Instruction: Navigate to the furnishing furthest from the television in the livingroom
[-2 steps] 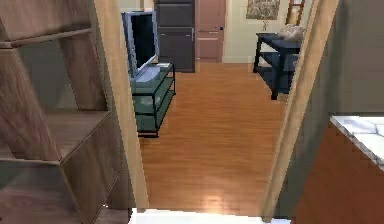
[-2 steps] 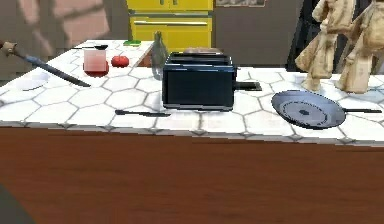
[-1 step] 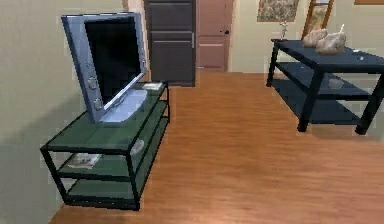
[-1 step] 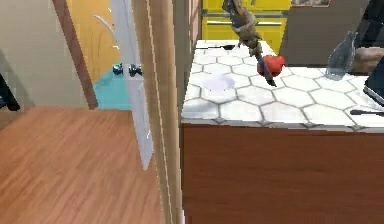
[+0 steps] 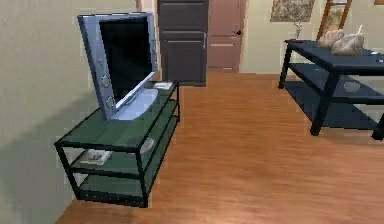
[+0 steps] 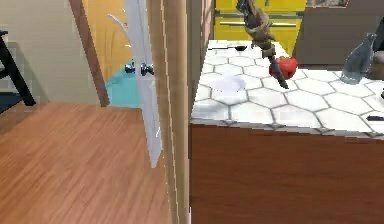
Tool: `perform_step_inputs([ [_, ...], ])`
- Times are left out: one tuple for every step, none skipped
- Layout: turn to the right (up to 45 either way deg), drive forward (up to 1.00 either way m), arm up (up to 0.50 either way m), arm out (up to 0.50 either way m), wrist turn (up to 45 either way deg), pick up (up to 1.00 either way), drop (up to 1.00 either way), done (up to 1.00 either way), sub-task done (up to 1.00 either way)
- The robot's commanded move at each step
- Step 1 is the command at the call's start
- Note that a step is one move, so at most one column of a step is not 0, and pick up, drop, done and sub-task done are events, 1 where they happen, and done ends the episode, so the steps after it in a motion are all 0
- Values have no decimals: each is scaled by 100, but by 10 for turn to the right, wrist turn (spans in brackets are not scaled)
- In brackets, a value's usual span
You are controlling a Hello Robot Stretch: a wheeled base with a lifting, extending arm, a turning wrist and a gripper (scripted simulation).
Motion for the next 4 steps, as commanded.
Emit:
perform_step_inputs([
  [0, 20, 0, 0, 0, 0, 0, 0, 0],
  [-330, 0, 0, 0, 0, 0, 0, 0, 0],
  [0, 20, 0, 0, 0, 0, 0, 0, 0],
  [450, 0, 0, 0, 0, 0, 0, 0, 0],
])
